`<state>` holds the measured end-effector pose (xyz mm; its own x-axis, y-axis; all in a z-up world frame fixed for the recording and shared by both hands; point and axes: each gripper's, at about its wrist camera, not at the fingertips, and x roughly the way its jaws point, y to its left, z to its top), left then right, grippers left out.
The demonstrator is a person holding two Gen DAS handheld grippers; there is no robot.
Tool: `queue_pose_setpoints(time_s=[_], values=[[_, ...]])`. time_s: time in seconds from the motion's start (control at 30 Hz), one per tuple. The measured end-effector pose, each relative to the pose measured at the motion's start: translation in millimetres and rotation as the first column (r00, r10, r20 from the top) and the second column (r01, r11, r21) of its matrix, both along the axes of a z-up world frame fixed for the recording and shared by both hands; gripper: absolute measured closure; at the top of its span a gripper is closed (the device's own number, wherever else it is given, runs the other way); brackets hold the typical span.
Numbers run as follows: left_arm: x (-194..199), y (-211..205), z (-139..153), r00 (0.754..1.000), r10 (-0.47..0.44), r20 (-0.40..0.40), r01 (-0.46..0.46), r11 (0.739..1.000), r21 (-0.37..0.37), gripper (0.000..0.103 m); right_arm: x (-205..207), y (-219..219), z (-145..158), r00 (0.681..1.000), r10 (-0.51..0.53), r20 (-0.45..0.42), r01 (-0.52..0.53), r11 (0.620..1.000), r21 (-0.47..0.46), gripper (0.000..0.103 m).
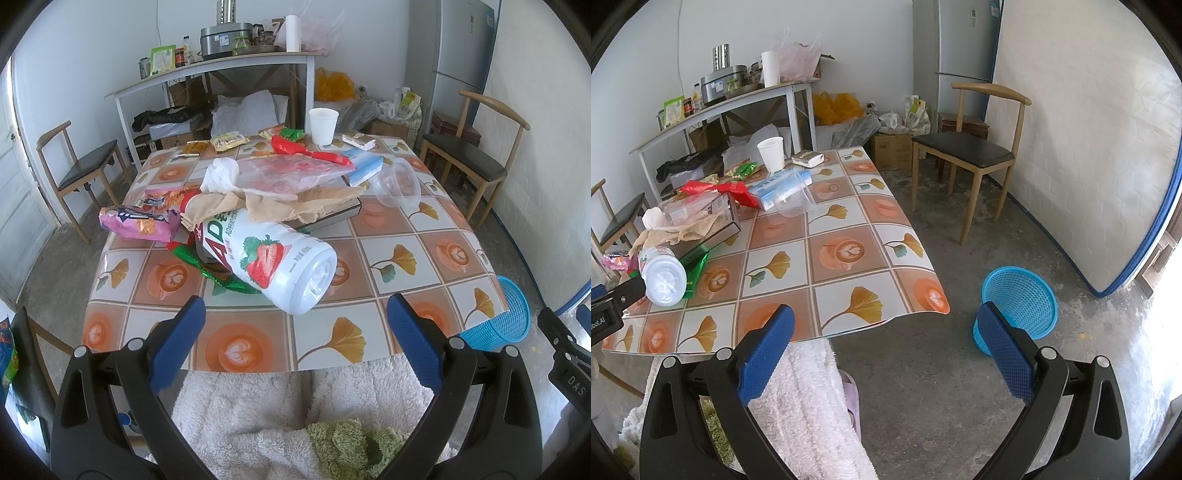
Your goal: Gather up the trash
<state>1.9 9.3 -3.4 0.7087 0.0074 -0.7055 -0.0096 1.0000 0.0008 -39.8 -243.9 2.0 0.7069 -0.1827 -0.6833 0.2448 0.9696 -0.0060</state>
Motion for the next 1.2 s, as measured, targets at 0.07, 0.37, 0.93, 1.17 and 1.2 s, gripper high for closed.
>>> queue_pose_setpoints(time_s=[0.07,0.37,0.93,1.17,1.2], values=[[0.0,0.1,-0.5,1.000,-0.008,-0.003,0.008,1.000,-0.008,0.008,0.2,0.3,0.1,1.000,0.000,0.000,0.000,1.000,0.000,0.006],[-8.9,-0.5,-5.7,0.999,-0.054,0.001,0.054,0.998,-0.017,0.008,2.4,2.5,2.2,1.000,0.000,0.006,0.000,1.000,0.008,0.006],[-19.4,28.2,11.8,0.963,-0.165,0.212,0.205,0.962,-0.182,0.008,40.7,30.8,17.3,0.994,0.077,0.075,-0.080,0.996,0.027,0.006],[-23.1,55.0,21.9,0.918,-0.140,0.370,0.214,0.962,-0.167,0.009,59.3,53.4,33.7,0.966,0.135,0.221,-0.145,0.989,0.030,0.006],[-21.9,59.2,21.1,0.919,-0.133,0.371,0.209,0.963,-0.172,0.009,63.4,56.8,34.8,0.963,0.146,0.225,-0.159,0.987,0.038,0.006]])
